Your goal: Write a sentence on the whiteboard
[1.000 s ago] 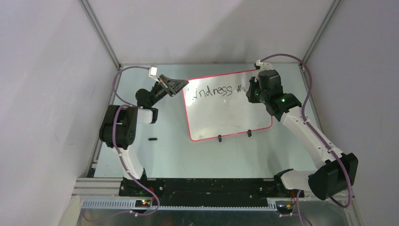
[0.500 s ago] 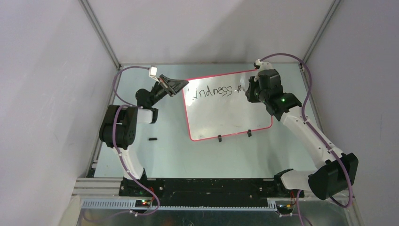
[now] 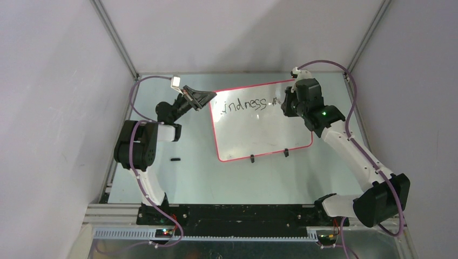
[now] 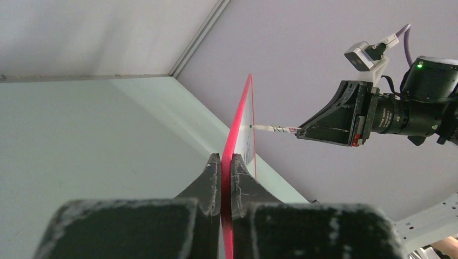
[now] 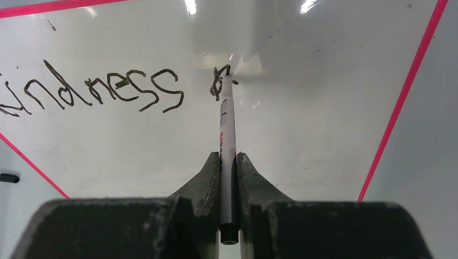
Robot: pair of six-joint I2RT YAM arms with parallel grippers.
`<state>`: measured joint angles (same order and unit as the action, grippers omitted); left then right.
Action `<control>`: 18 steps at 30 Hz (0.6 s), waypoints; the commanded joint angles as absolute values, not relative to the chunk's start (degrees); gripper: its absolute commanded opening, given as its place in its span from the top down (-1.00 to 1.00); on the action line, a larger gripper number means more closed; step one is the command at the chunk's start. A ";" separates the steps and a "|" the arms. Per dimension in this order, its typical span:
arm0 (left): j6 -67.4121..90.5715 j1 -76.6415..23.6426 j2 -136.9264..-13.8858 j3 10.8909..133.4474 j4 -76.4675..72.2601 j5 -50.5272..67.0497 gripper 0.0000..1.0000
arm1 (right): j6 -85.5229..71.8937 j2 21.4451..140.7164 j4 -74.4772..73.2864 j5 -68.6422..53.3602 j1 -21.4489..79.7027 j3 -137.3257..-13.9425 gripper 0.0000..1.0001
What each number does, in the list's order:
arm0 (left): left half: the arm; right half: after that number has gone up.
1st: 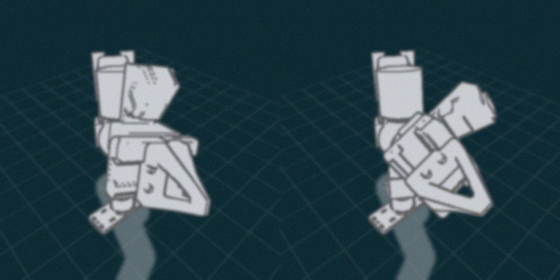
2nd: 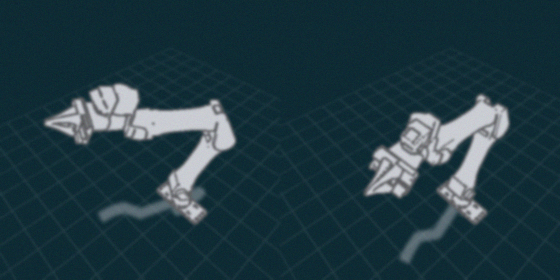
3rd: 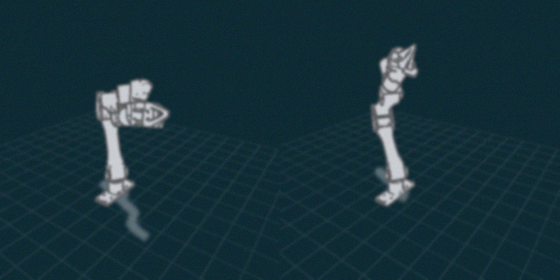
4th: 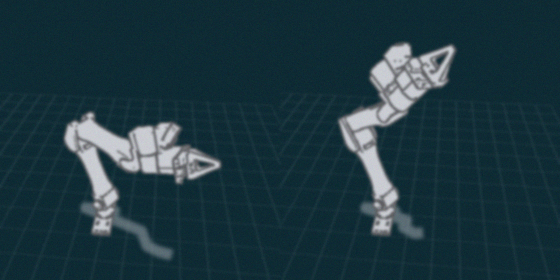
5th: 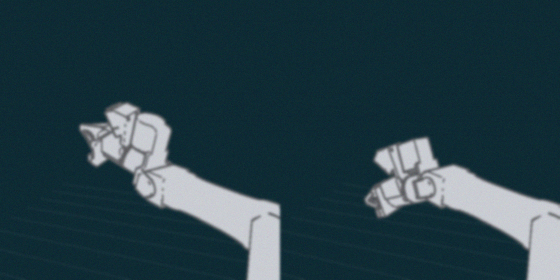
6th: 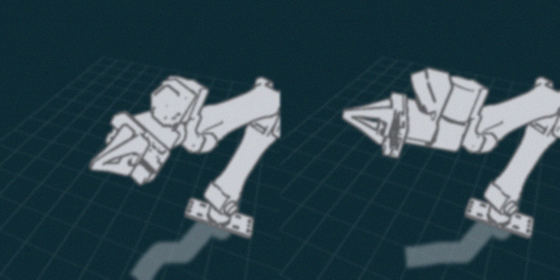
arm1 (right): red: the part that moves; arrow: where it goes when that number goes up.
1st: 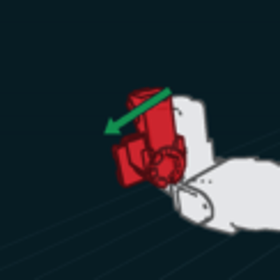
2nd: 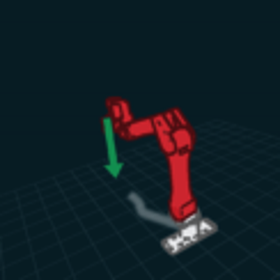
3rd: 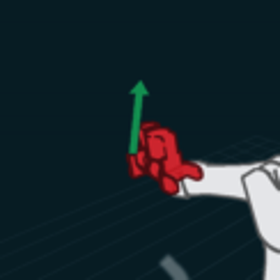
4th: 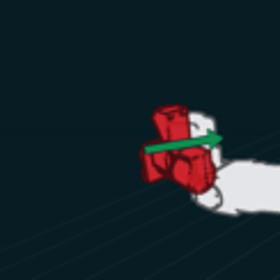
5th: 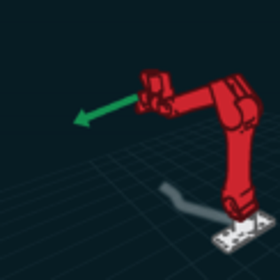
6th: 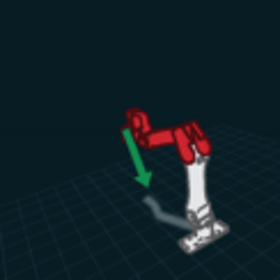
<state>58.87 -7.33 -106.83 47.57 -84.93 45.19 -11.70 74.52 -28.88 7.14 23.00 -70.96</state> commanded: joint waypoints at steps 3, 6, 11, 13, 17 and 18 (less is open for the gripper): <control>54.20 -7.05 -104.15 47.11 -87.54 45.43 1.00 | -10.95 75.24 -28.08 8.51 22.93 -73.51 1.00; 54.22 -7.11 -104.15 47.11 -87.54 45.38 1.00 | -11.26 75.26 -28.08 9.62 22.82 -73.53 1.00; 54.23 -7.06 -104.15 47.09 -87.52 45.35 1.00 | -12.12 75.03 -28.04 11.45 22.45 -73.56 1.00; 54.23 -7.05 -104.15 47.11 -87.54 45.43 1.00 | -12.19 74.98 -28.04 11.56 22.35 -73.52 1.00; 54.23 -7.06 -104.12 47.11 -87.54 45.45 1.00 | -12.02 74.98 -28.23 10.99 22.31 -73.56 1.00; 54.21 -7.04 -104.18 47.11 -87.54 45.51 1.00 | -11.90 74.97 -28.33 10.77 22.32 -73.52 1.00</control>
<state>58.85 -7.33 -106.83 47.57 -84.93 45.19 -11.94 74.59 -28.88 9.30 22.72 -71.18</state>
